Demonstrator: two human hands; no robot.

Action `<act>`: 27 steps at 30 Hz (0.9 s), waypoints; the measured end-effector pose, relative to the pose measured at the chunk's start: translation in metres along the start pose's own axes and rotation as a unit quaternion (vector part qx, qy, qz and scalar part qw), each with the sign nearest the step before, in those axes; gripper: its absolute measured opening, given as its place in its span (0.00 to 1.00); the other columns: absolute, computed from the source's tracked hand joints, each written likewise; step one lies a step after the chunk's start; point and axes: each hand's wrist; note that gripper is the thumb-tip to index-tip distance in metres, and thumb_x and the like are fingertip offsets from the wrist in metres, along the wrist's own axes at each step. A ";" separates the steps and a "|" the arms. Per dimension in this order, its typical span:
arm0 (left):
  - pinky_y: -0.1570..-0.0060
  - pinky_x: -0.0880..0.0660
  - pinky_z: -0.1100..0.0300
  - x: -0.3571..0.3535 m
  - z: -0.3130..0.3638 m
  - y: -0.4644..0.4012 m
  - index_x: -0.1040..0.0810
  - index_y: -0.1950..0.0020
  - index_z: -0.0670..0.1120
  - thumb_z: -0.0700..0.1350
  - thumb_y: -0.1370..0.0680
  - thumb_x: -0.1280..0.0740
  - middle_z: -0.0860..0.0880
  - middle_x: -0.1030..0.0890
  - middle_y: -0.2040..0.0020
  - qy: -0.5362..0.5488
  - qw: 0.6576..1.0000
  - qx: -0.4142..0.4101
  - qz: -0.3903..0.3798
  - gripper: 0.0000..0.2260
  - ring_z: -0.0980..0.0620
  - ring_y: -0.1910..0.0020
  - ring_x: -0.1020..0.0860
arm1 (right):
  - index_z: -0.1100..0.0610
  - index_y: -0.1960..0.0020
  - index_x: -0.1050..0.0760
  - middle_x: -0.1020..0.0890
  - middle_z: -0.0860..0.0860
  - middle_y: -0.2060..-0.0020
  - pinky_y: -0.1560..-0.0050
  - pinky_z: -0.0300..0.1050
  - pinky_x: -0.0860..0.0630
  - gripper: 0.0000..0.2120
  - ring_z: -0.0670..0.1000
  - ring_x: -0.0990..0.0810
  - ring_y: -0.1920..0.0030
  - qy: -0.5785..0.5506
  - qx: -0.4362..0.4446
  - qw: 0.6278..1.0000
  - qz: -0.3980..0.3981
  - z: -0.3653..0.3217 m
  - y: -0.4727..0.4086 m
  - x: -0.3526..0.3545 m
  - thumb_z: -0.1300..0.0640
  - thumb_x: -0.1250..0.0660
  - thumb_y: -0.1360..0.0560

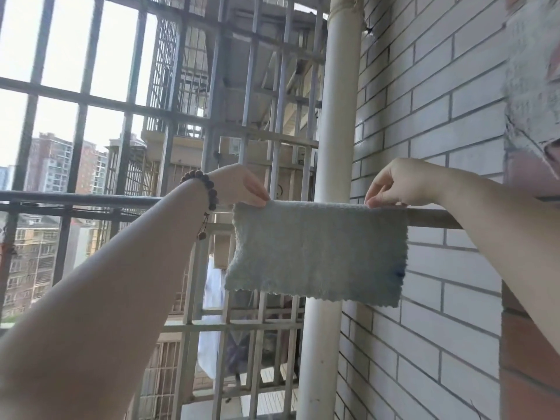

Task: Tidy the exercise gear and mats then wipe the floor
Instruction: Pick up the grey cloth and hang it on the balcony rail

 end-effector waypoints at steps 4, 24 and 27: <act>0.53 0.25 0.66 -0.006 0.000 -0.003 0.15 0.52 0.46 0.43 0.27 0.27 0.49 0.15 0.54 0.018 0.998 -0.008 0.057 0.05 0.53 0.55 0.20 | 0.52 0.58 0.17 0.17 0.46 0.64 0.65 0.38 0.31 0.01 0.43 0.23 0.63 0.020 0.002 0.999 0.031 0.000 -0.003 -0.004 0.56 0.26 0.29; 0.49 0.23 0.60 -0.010 -0.006 -0.004 0.15 0.52 0.46 0.46 0.27 0.27 0.52 0.16 0.56 0.025 0.997 -0.003 0.078 0.06 0.51 0.51 0.19 | 0.55 0.56 0.17 0.19 0.47 0.63 0.63 0.39 0.32 0.03 0.44 0.24 0.61 0.058 0.007 0.996 0.074 0.001 -0.010 -0.016 0.56 0.28 0.27; 0.48 0.22 0.58 -0.014 -0.001 0.007 0.16 0.52 0.45 0.43 0.25 0.29 0.49 0.16 0.54 0.035 0.986 0.015 0.161 0.04 0.48 0.50 0.19 | 0.55 0.55 0.18 0.19 0.48 0.63 0.62 0.39 0.32 0.04 0.47 0.23 0.60 0.019 0.007 0.988 0.153 -0.001 0.003 -0.016 0.55 0.28 0.27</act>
Point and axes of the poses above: each hand's wrist, its own y-axis away from the middle knuckle, its own x-axis out of the back of the hand, z = x × y
